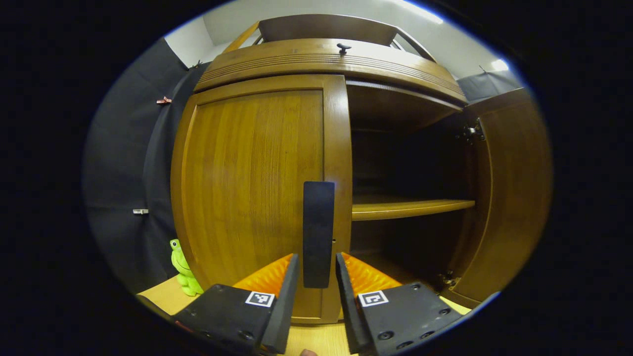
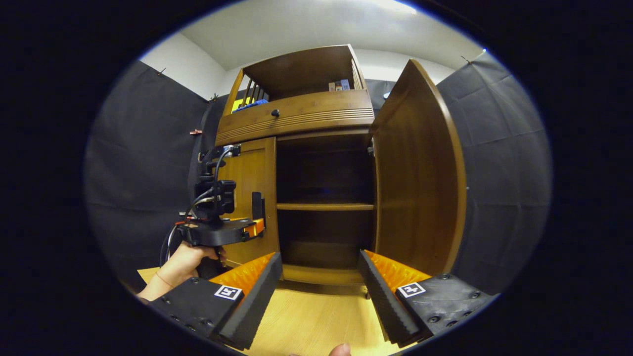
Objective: Open the right door of the double-door shoe cabinet with the right hand, and open the left door with the left hand.
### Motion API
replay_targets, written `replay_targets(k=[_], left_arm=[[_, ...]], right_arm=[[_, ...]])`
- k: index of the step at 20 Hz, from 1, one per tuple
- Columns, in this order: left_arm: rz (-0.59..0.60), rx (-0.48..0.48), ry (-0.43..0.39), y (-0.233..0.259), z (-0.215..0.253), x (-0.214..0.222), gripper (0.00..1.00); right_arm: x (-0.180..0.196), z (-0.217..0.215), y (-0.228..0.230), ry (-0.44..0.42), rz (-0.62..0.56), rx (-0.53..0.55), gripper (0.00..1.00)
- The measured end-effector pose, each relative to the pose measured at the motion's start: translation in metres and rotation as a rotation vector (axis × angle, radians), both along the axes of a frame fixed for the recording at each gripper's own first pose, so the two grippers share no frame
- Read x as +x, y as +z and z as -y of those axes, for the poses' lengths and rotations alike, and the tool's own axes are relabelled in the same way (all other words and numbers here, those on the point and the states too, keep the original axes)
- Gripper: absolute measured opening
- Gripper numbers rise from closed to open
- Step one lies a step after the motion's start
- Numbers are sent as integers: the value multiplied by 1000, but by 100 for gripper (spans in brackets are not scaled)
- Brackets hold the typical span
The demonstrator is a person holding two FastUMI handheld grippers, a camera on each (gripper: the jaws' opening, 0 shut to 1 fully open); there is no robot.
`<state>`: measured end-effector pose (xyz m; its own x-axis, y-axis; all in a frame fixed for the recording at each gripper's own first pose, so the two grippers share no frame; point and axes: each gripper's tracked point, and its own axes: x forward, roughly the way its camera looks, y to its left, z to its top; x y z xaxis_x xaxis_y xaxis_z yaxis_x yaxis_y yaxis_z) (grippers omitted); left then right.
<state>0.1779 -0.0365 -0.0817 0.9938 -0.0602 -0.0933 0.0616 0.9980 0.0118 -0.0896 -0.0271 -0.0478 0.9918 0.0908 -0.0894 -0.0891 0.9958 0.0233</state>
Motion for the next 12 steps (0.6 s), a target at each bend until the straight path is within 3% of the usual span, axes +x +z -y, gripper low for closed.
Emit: replay_targets(k=[3,12], left_arm=[[-1,-15,-1,-2,1,11,39],[-38,36,21,-12,2,27,37]], right_arm=[[12,1,-9,-4,-16,-4,98],[17,2,-14,-15,-22,4,98]])
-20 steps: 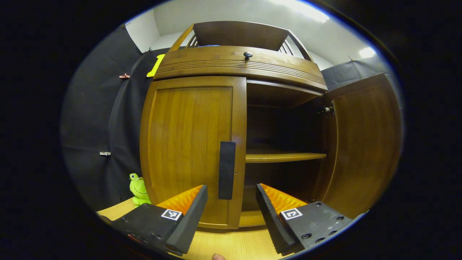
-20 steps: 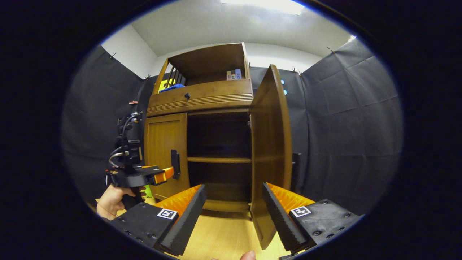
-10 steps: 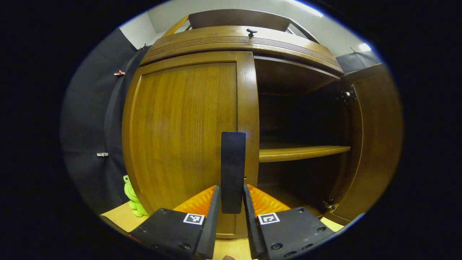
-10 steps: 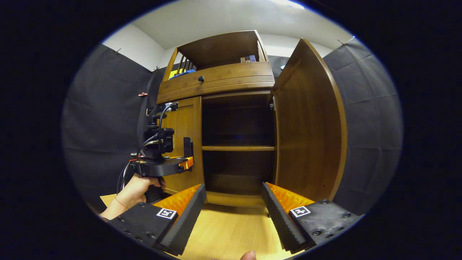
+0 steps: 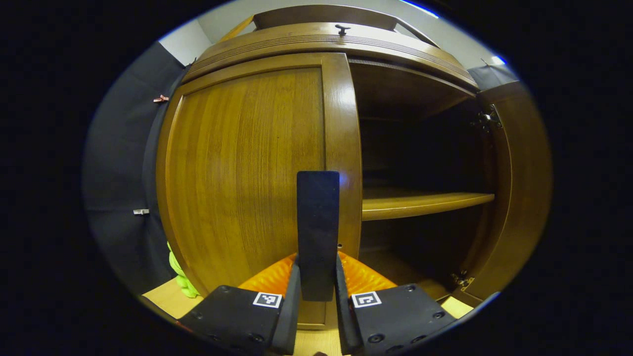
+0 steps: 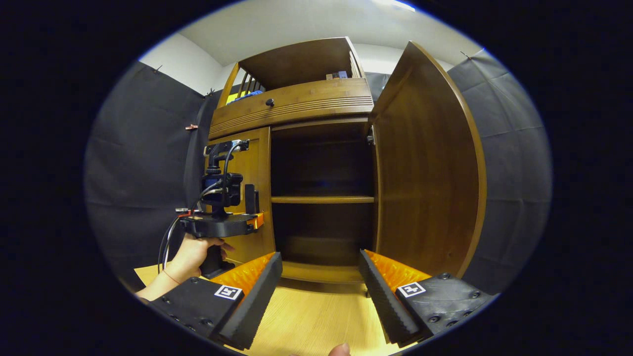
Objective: Open the right door of the double-door shoe cabinet with the right hand, and open the left door with the left hand.
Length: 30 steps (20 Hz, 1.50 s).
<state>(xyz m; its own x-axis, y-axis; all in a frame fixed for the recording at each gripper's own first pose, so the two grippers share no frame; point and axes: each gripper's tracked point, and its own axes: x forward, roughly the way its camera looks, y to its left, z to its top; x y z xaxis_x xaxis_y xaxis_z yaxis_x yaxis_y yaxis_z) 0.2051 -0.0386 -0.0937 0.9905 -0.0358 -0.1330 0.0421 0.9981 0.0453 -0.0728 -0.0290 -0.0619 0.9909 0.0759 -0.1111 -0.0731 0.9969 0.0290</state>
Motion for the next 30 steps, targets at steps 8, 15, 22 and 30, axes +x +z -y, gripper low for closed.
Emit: replay_targets(k=[8,15,22,30], left_arm=[[-32,-29,24,3,-9,-30,28],[-24,-42,23,9,-32,-88,26],[-7,-51,44,14,-71,-141,27],[8,-45,108,19,-118,-181,21]], right_arm=[[0,1,0,-11,-4,-14,98],[-3,2,-2,-33,-11,-25,98],[-10,-4,-8,-29,-15,-43,98],[-16,-12,-11,-35,-15,-49,98]])
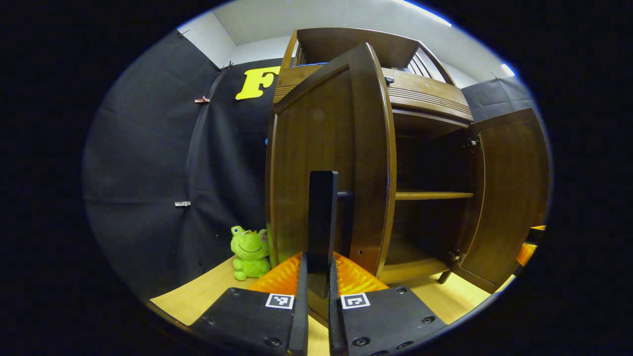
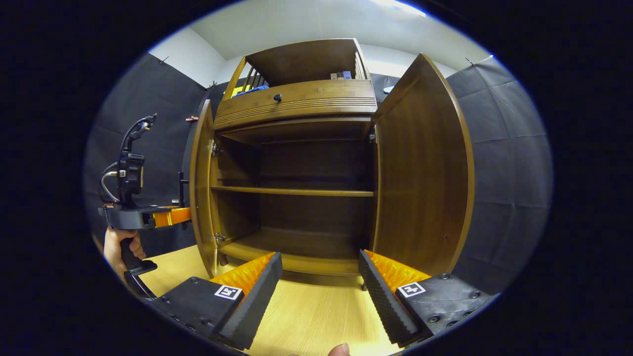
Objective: Open the right door of the double-door shoe cabinet with the right hand, and open the left door with the left hand.
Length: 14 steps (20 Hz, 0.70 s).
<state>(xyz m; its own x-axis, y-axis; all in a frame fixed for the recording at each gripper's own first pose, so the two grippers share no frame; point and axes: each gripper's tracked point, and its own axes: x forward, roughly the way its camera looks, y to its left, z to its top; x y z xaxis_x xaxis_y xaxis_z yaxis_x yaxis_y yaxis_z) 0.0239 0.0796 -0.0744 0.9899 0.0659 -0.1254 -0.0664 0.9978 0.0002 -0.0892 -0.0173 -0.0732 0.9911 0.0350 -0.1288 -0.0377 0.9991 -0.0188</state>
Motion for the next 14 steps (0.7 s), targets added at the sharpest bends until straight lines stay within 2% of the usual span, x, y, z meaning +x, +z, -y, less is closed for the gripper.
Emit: replay_targets(k=[8,14], left_arm=[[7,2,65,1,-45,-20,14],[10,-15,78,3,-75,-33,10]], right_arm=[[3,-11,3,2,13,-14,98],[10,-22,-5,6,-5,-21,98]])
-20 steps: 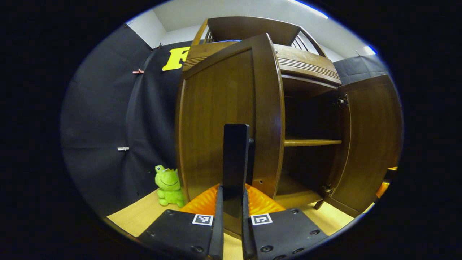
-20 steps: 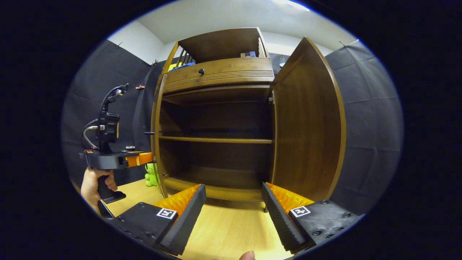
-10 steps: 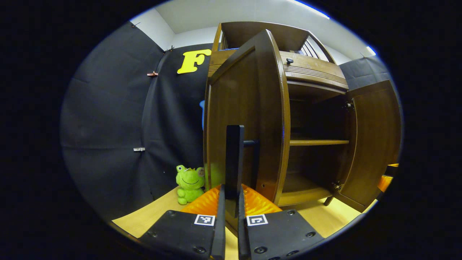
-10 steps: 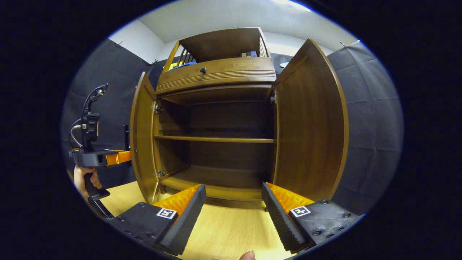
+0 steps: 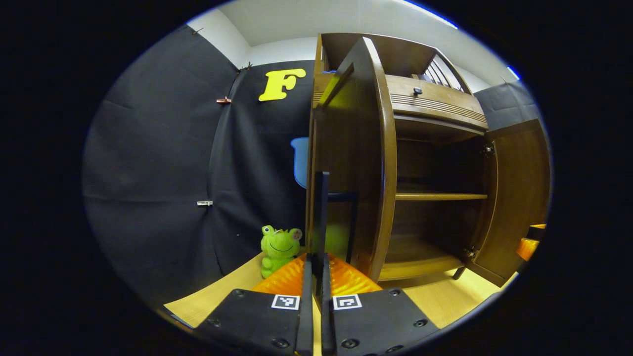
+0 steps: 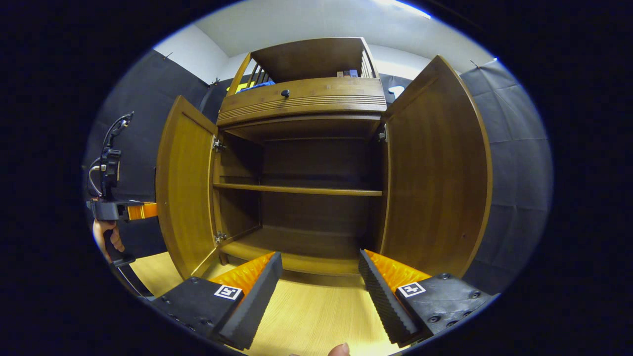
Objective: Open the right door of the double-door shoe cabinet with the right hand, and open the left door with the left hand.
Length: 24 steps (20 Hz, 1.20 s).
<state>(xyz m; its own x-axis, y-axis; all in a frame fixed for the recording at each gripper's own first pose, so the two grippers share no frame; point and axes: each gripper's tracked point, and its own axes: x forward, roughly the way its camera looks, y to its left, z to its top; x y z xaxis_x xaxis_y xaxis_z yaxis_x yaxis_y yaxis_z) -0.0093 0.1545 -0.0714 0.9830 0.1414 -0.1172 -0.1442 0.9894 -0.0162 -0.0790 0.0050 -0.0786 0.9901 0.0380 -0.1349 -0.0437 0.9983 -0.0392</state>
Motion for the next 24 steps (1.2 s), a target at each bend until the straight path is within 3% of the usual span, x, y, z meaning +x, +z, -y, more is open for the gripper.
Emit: replay_targets(k=[4,7,8,9,17,19,20,21,24], left_arm=[[-2,15,54,0,-31,-9,7],[-2,-4,42,1,-38,-14,5],[0,0,46,2,-42,-16,5],[0,0,52,2,-47,-18,5],[18,-17,103,12,-66,-41,5],[11,-12,116,12,-65,-45,9],[9,-16,118,14,-62,-46,17],[12,-11,135,17,-62,-51,16],[57,-1,179,32,-60,-66,45]], right_arm=[[4,-8,3,-1,10,-8,98],[6,-14,4,0,16,-10,100],[7,-14,5,0,17,-11,94],[7,-15,4,-1,15,-11,98],[9,-16,6,-9,19,-3,98],[7,-14,10,-12,28,0,98],[7,-13,12,-14,33,1,98],[7,-12,13,-16,36,1,96],[6,-7,16,-19,45,2,96]])
